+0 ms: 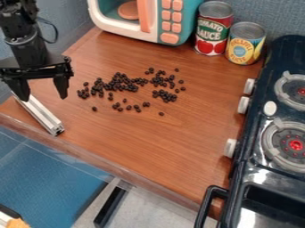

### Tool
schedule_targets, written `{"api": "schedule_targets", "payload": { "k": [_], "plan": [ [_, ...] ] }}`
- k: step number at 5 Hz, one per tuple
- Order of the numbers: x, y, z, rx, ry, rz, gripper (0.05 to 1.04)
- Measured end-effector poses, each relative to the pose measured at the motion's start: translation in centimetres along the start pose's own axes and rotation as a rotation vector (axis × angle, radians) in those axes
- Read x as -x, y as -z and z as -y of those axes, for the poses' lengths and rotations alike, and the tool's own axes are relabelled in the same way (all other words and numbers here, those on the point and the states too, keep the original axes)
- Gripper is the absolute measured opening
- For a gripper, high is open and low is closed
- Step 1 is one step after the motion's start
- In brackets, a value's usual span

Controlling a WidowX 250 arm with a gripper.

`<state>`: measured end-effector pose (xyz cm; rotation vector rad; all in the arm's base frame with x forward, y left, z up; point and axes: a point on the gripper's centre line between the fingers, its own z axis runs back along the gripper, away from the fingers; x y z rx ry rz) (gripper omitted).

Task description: Sweep into pile

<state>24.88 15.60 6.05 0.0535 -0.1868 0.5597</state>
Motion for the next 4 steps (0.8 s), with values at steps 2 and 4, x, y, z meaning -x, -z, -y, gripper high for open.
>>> {"api": "schedule_targets", "payload": {
  "k": [2, 4],
  "plan": [
    [0.0, 0.8, -0.3, -0.02, -0.098, -0.003, 1.001],
    [-0.3, 1.4, -1.3, -0.042, -0.226, 0.011, 1.001]
  ]
}}
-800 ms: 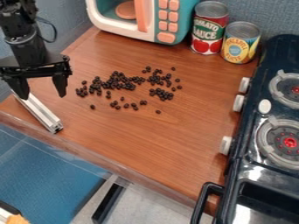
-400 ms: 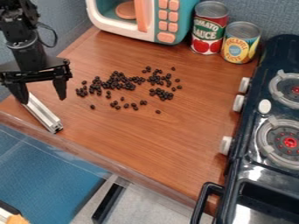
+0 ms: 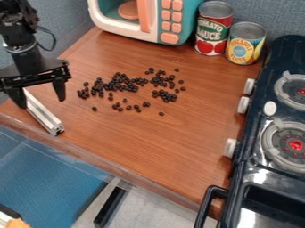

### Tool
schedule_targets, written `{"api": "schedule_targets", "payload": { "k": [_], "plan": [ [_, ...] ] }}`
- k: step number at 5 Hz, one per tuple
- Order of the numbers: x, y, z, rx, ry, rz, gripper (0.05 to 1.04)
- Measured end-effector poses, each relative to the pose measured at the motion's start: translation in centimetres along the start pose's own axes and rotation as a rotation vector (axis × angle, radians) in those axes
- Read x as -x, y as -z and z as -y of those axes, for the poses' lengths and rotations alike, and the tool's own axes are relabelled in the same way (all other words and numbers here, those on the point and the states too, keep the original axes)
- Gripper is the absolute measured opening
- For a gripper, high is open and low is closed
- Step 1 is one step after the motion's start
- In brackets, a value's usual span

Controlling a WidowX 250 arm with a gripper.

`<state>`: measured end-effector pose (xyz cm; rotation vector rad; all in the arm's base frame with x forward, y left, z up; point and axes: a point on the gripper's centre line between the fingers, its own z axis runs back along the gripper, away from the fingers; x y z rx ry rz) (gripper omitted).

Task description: Sweep into pile

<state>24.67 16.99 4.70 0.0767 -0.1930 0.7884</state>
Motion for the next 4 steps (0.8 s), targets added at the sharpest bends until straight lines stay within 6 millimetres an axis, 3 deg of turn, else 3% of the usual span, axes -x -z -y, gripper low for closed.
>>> {"api": "schedule_targets", "payload": {
  "k": [3, 4],
  "plan": [
    [-1.3, 2.3, -1.4, -0.042, -0.071, 0.043, 1.001],
    [-1.4, 2.6, -1.6, -0.057, -0.092, 0.048, 0.952]
  ]
}}
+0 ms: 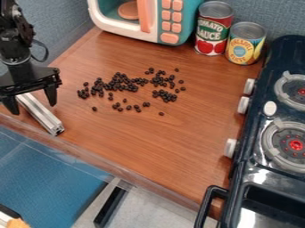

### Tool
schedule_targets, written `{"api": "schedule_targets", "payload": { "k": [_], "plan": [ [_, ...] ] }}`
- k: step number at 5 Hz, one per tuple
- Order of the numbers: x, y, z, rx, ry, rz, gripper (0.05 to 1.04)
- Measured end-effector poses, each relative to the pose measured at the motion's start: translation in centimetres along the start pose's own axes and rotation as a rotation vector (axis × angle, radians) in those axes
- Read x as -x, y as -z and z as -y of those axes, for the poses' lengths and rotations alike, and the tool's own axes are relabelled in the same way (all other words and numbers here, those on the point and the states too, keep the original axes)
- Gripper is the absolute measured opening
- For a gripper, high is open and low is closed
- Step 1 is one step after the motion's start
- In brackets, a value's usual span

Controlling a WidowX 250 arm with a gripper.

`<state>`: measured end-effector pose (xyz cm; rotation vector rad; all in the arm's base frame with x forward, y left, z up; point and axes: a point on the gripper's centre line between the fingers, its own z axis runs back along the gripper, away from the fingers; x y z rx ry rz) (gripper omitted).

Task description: Sweep into pile

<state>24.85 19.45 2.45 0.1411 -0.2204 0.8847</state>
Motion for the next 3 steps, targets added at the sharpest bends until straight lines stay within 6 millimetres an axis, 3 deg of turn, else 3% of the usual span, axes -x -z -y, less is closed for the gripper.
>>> {"api": "schedule_targets", "payload": {
  "k": [2, 3],
  "plan": [
    [-0.08, 0.11, -0.2, -0.005, -0.033, 0.014, 0.449],
    [-0.03, 0.15, -0.21, -0.007, -0.034, 0.015, 0.428]
  ]
}}
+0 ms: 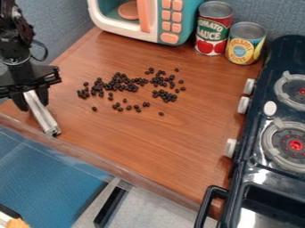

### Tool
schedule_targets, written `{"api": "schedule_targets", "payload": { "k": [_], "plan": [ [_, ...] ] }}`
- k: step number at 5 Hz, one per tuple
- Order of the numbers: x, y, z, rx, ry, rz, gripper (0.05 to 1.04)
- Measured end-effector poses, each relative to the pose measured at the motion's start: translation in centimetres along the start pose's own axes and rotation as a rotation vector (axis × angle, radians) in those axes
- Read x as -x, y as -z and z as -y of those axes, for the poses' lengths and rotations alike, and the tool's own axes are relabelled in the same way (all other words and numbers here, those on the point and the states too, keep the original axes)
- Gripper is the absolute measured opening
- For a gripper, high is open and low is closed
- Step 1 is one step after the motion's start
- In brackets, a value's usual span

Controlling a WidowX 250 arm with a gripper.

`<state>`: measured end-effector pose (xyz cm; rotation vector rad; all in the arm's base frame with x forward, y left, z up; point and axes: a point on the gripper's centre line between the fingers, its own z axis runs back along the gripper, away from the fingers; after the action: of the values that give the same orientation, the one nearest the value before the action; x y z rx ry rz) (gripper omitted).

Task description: Sweep into pile

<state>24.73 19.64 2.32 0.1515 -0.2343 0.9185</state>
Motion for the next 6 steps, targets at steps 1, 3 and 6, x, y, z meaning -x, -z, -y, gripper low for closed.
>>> {"api": "schedule_targets", "payload": {
  "k": [1, 3, 6],
  "plan": [
    [-0.1, 0.2, 0.5, -0.001, 0.016, 0.005, 0.424],
    [-0.4, 0.3, 2.8, 0.007, 0.039, -0.003, 0.396],
    [0.6, -0.4, 8.2, 0.048, 0.029, -0.064, 0.368]
  ]
}}
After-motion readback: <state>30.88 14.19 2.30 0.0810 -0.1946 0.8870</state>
